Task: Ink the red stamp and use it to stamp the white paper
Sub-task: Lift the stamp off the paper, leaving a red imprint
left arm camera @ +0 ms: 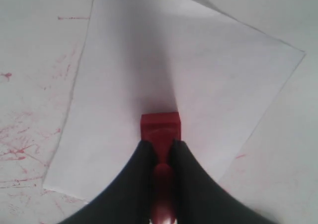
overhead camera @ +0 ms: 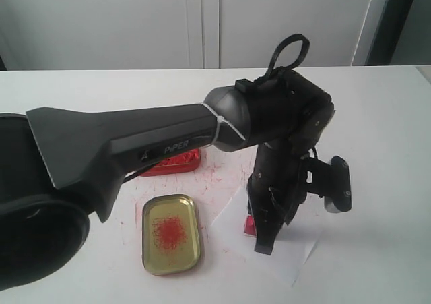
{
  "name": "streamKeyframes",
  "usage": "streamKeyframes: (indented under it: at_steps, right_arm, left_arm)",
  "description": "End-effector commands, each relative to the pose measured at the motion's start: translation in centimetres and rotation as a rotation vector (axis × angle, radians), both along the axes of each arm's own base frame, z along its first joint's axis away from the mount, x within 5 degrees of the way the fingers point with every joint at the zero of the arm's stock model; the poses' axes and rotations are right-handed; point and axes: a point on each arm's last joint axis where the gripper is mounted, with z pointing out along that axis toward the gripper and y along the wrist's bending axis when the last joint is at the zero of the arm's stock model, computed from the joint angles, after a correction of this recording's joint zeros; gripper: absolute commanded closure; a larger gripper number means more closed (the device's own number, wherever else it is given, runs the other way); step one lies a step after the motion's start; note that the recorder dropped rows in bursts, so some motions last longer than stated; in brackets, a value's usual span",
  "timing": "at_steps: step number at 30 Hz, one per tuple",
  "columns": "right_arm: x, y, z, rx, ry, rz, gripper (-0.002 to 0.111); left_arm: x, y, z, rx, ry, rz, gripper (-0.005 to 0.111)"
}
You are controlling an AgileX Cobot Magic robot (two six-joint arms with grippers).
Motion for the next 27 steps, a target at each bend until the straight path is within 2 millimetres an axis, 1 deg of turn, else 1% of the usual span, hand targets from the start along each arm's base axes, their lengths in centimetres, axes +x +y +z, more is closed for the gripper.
streamKeyframes:
  at_steps: [1,6,13,23,27]
  right_arm:
    - [0.0,0.0,0.0,0.003,-0.016,-0.008,0.108]
    - [0.0,0.0,0.0,0.003,-0.016,-0.008,0.108]
    - [0.0,0.0,0.0,0.003,-0.016,-0.008,0.108]
    - [0.0,0.0,0.0,0.003,-0.016,-0.008,0.108]
    - [0.0,0.0,0.0,0.003,-0.016,-0.008,0.108]
  left_arm:
    - [-1.5,-0.5,0.3,0.029,-0.004,-0.036,0.107]
    - [-1.4,-0.5,0.3,0.061,-0.062,-0.05,0.107]
    - [-1.2,-0.4,0.5,0.071,-0.087,-0.044,0.107]
    - [-1.0,-0.3,2.4,0.017,-0.118,-0.003,0.107]
    - [-0.4,-0.2,2.5,-0.006,-0.109,0.029,0.107]
